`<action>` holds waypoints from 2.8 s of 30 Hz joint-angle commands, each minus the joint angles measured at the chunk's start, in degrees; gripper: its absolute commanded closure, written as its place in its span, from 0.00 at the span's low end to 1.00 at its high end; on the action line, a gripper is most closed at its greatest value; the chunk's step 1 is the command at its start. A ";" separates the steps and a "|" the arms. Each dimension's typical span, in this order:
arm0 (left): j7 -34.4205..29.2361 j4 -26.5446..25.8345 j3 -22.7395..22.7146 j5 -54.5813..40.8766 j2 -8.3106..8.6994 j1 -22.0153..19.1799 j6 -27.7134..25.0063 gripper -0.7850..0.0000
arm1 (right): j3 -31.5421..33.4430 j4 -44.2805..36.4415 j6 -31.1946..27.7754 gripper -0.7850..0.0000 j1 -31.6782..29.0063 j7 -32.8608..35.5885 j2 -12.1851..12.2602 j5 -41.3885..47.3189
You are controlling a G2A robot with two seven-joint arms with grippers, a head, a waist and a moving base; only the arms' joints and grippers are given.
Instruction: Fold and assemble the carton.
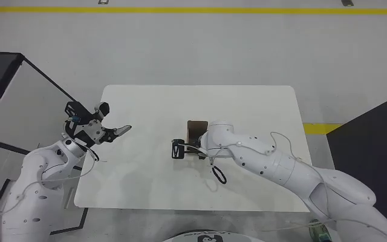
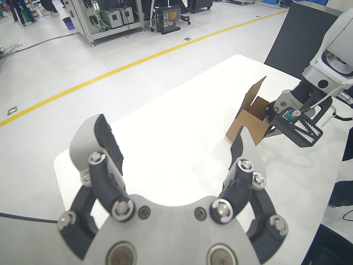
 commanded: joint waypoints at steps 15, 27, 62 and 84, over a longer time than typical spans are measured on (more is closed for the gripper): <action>0.00 0.00 0.00 0.00 0.00 0.00 0.00 0.00 | 1.07 1.35 -1.01 1.00 -1.02 1.03 -0.87 -0.20; 0.00 0.00 0.00 0.00 0.00 0.00 0.00 0.00 | 1.81 1.91 -1.35 0.71 -1.65 1.59 -1.46 -0.31; 0.00 0.00 0.00 0.00 0.00 0.00 0.00 0.00 | 36.59 -22.78 -7.65 0.00 -23.60 -4.64 10.17 14.96; 0.00 0.00 0.00 0.00 0.00 0.00 0.00 0.00 | 45.72 -4.97 -10.92 0.00 -27.68 -0.04 13.17 69.11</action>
